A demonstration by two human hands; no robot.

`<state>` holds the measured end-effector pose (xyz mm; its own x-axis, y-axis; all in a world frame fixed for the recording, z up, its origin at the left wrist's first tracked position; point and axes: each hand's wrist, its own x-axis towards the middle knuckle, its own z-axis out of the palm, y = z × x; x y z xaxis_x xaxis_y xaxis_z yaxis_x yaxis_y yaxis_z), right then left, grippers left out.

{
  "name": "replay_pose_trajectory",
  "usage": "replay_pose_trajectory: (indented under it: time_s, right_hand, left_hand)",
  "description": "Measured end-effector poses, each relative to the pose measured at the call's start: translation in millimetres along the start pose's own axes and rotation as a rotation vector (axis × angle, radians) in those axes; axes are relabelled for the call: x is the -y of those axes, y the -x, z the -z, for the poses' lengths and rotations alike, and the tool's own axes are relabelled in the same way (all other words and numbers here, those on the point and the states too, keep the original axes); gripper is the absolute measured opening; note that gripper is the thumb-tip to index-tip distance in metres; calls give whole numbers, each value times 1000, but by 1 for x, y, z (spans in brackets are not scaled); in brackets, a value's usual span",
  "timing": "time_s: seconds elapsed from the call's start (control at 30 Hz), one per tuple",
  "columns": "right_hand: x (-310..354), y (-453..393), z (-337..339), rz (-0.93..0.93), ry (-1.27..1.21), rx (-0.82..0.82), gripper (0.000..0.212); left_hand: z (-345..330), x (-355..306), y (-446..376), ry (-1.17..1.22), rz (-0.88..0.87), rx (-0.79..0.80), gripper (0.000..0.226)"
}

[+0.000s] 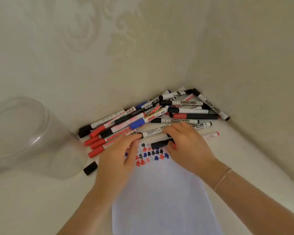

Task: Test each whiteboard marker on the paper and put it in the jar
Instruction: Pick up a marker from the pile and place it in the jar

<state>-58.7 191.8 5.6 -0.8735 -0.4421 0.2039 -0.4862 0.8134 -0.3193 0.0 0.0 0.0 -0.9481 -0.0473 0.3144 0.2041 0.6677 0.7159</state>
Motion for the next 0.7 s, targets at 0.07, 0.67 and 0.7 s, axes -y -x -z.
replay_pose_trajectory:
  time_s: [0.07, 0.67, 0.7]
  right_hand:
    - [-1, -3, -11, 105, 134, -12, 24]
    - [16, 8, 27, 42, 131, -87, 12]
    - [18, 10, 32, -24, 9, -66, 14]
  left_hand:
    - [-16, 0, -15, -151, -80, 105, 29]
    - [14, -7, 1, -275, -161, 205, 17]
    - [14, -8, 5, -291, -142, 256, 15]
